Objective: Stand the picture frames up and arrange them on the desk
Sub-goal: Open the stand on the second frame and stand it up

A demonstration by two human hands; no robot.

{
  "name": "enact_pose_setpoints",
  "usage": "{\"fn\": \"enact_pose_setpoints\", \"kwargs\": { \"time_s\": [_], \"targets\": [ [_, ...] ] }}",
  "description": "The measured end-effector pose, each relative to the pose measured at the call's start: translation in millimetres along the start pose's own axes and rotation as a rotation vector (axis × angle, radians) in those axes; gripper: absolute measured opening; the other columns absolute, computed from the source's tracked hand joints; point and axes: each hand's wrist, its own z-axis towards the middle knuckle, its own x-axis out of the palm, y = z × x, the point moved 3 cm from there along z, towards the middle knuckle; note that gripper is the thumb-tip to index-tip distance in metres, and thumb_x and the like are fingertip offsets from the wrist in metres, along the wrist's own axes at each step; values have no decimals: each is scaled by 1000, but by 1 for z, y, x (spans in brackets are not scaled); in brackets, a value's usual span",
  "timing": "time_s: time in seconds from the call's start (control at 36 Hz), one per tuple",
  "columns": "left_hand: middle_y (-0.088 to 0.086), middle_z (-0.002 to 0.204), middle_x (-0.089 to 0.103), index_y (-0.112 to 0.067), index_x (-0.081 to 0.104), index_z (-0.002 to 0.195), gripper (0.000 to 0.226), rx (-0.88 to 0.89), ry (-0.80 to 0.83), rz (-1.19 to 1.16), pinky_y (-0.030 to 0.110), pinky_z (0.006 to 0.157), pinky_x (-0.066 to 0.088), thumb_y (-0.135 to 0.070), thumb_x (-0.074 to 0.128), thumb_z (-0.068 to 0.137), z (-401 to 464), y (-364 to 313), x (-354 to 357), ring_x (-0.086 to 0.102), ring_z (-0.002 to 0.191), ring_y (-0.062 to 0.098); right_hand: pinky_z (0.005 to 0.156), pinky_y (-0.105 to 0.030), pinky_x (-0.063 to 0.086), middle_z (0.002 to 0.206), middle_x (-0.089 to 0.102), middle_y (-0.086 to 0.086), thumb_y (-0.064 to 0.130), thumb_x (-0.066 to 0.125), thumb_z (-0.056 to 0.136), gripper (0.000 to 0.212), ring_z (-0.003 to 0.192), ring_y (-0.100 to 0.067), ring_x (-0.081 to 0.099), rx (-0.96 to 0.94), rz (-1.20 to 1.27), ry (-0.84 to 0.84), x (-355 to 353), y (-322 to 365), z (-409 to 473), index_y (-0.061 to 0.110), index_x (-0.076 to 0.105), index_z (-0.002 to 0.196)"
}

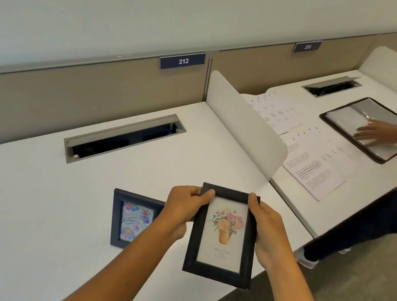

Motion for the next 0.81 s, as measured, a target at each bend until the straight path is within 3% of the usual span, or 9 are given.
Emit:
{"fn": "enact_pose_setpoints", "kwargs": {
  "time_s": [0.25, 0.42, 0.61, 0.69, 0.81],
  "targets": [
    [-6, 77, 82, -15, 78, 92, 15, -30, -12, -28, 23, 60, 59, -30, 80, 92, -11, 3, -2, 76, 79, 14, 104, -57, 60, 104, 86, -5, 56, 59, 106, 42, 102, -28, 82, 29, -34, -3, -1, 0, -10, 19, 80, 113],
    [-4, 80, 82, -18, 77, 91, 13, -19, -22, -24, 23, 60, 59, -31, 79, 92, -16, 4, -2, 77, 82, 15, 96, -49, 64, 102, 86, -4, 56, 60, 105, 41, 98, -24, 83, 20, -29, 1, -2, -2, -13, 21, 80, 111],
    [-7, 80, 82, -20, 76, 93, 12, -1, -13, -9, 24, 62, 59, -32, 78, 93, -23, 6, 1, 77, 84, 15, 97, -51, 63, 100, 86, -3, 56, 58, 106, 40, 90, -18, 84, 1, -30, 12, -5, -3, -19, 22, 80, 109],
    [-2, 89, 82, -19, 75, 98, 13, 37, -10, 9, 27, 67, 60, -32, 76, 95, -26, 7, 2, 78, 88, 16, 97, -49, 62, 100, 86, -3, 57, 57, 107, 41, 94, -20, 83, -19, -46, 11, -6, -1, -23, 23, 80, 108],
    [2, 104, 82, -16, 74, 114, 21, 136, 11, 37, 38, 85, 65, -27, 75, 96, -30, 9, 2, 77, 101, 20, 91, -46, 62, 100, 86, -3, 56, 55, 108, 40, 95, -19, 82, -69, -50, 22, -7, 2, -29, 25, 80, 110]
  ]
}}
